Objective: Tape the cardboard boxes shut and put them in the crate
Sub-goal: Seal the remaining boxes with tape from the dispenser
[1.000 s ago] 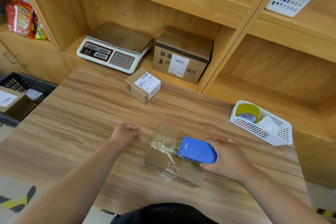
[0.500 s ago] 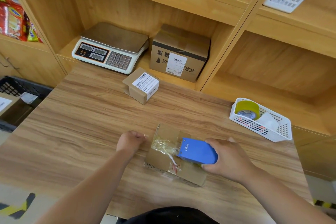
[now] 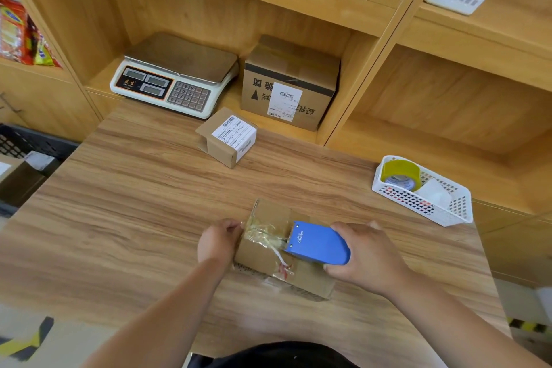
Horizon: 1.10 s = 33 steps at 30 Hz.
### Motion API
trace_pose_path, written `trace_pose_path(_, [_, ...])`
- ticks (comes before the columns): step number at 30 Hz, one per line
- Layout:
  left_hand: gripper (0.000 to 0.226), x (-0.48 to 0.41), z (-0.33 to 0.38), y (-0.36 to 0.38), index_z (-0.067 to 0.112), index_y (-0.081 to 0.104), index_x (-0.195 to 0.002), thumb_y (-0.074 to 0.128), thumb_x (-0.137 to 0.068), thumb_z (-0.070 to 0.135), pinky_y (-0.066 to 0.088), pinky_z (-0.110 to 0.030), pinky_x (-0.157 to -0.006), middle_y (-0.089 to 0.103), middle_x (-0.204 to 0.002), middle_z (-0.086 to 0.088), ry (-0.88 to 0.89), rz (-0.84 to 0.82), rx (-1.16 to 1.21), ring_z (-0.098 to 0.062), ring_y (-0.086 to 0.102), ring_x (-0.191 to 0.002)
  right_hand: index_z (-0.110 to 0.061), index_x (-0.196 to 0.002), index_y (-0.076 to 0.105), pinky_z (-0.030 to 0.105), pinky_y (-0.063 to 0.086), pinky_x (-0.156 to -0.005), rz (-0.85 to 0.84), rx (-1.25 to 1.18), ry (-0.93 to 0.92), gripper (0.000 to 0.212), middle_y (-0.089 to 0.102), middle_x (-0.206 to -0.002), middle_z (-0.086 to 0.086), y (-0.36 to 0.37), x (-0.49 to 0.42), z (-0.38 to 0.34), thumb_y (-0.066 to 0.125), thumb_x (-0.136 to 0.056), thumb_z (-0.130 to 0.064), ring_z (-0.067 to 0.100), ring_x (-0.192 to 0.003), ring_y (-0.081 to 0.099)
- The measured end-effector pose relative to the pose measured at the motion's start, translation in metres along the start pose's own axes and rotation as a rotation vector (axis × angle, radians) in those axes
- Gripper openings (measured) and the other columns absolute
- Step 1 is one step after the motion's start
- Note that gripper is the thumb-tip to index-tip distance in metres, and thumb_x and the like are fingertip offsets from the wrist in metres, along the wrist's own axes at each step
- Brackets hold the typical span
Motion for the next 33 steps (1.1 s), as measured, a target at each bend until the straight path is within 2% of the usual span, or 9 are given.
trace_pose_path(3, [0.047, -0.002, -0.004, -0.003, 0.026, 0.049, -0.136, 0.058, -0.09, 0.029, 0.046, -0.036, -0.086, 0.059, -0.118, -0.004, 0.054, -0.021, -0.173, -0.026, 0.052, -0.11, -0.033, -0.114, 0.051, 0.025, 0.027, -0.084, 0.011, 0.003, 0.0, 0.056, 0.061, -0.093, -0.01, 0.0, 0.002, 0.0, 0.058, -0.066, -0.061, 0.008, -0.088, 0.055])
trace_pose_path(5, [0.054, -0.002, -0.005, -0.005, 0.022, 0.041, -0.142, 0.058, -0.09, 0.025, 0.044, -0.037, -0.09, 0.053, -0.128, -0.007, 0.073, -0.017, -0.209, -0.027, 0.048, -0.117, -0.032, -0.115, 0.052, 0.025, 0.027, -0.084, 0.012, 0.0, -0.001, 0.057, 0.061, -0.095, -0.01, 0.0, 0.004, -0.001, 0.059, -0.067, -0.06, 0.008, -0.089, 0.055])
trace_pose_path(9, [0.033, 0.015, 0.007, -0.006, 0.014, 0.059, -0.127, 0.045, -0.099, 0.019, 0.038, -0.023, -0.089, 0.061, -0.127, -0.007, 0.068, -0.025, 0.171, -0.023, 0.054, -0.119, -0.032, -0.117, 0.052, 0.025, 0.024, -0.08, 0.025, -0.018, 0.005, 0.057, 0.061, -0.097, -0.01, -0.002, 0.006, -0.002, 0.062, -0.068, -0.059, 0.009, -0.091, 0.054])
trace_pose_path(13, [0.045, 0.037, 0.025, 0.006, 0.027, 0.037, -0.145, 0.033, -0.101, 0.039, 0.028, -0.028, -0.105, 0.043, -0.145, -0.002, -0.087, -0.303, 0.44, -0.022, 0.036, -0.136, -0.031, -0.115, 0.052, 0.026, 0.025, -0.08, 0.033, -0.018, 0.01, 0.056, 0.061, -0.095, -0.01, -0.001, 0.007, -0.002, 0.062, -0.067, -0.059, 0.01, -0.09, 0.055])
trace_pose_path(15, [0.055, 0.037, 0.024, 0.008, 0.031, 0.019, -0.151, 0.03, -0.1, 0.048, 0.02, -0.033, -0.112, 0.029, -0.154, -0.001, -0.094, -0.396, 0.354, -0.024, 0.025, -0.142, -0.031, -0.113, 0.053, 0.026, 0.025, -0.079, 0.038, -0.028, 0.013, 0.056, 0.061, -0.093, -0.01, 0.0, 0.007, -0.001, 0.06, -0.066, -0.06, 0.01, -0.088, 0.055])
trace_pose_path(18, [0.099, 0.026, 0.022, -0.001, 0.029, -0.001, -0.152, 0.055, -0.08, 0.066, 0.014, -0.035, -0.117, 0.014, -0.158, 0.003, 0.033, -0.447, 0.256, -0.016, 0.016, -0.144, -0.032, -0.11, 0.053, 0.027, 0.025, -0.078, 0.043, -0.035, 0.012, 0.053, 0.06, -0.09, -0.01, 0.0, 0.007, 0.0, 0.06, -0.065, -0.059, 0.01, -0.086, 0.055])
trace_pose_path(21, [0.117, 0.021, 0.042, -0.006, 0.023, -0.007, -0.151, 0.069, -0.07, 0.058, 0.0, -0.025, -0.116, -0.005, -0.155, 0.014, 0.538, -0.432, -0.331, -0.005, -0.002, -0.144, -0.032, -0.108, 0.052, 0.027, 0.026, -0.079, 0.043, -0.039, 0.01, 0.05, 0.06, -0.091, -0.01, 0.0, 0.007, 0.001, 0.061, -0.067, -0.057, 0.01, -0.087, 0.055])
trace_pose_path(23, [0.119, 0.02, 0.055, -0.002, 0.019, -0.011, -0.151, 0.067, -0.071, 0.061, -0.011, -0.024, -0.116, -0.016, -0.156, 0.009, 0.787, -0.446, -0.655, -0.002, -0.018, -0.141, -0.032, -0.107, 0.052, 0.027, 0.028, -0.08, 0.047, -0.034, 0.006, 0.049, 0.06, -0.091, -0.01, 0.001, 0.006, 0.002, 0.061, -0.067, -0.057, 0.01, -0.087, 0.055])
trace_pose_path(33, [0.124, 0.008, 0.055, 0.004, 0.021, -0.024, -0.144, 0.069, -0.072, 0.06, -0.014, -0.025, -0.114, -0.021, -0.157, 0.002, 0.819, -0.521, -0.852, -0.002, -0.024, -0.136, -0.031, -0.111, 0.051, 0.028, 0.028, -0.079, 0.027, -0.005, -0.008, 0.054, 0.064, -0.093, -0.008, -0.007, 0.004, 0.015, 0.059, -0.068, -0.063, 0.014, -0.085, 0.057])
Point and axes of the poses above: each hand's wrist, its own x-axis away from the middle knuckle, its own y-axis out of the palm, z = x × y, the point moved 3 cm from there along -x, towards the middle knuckle
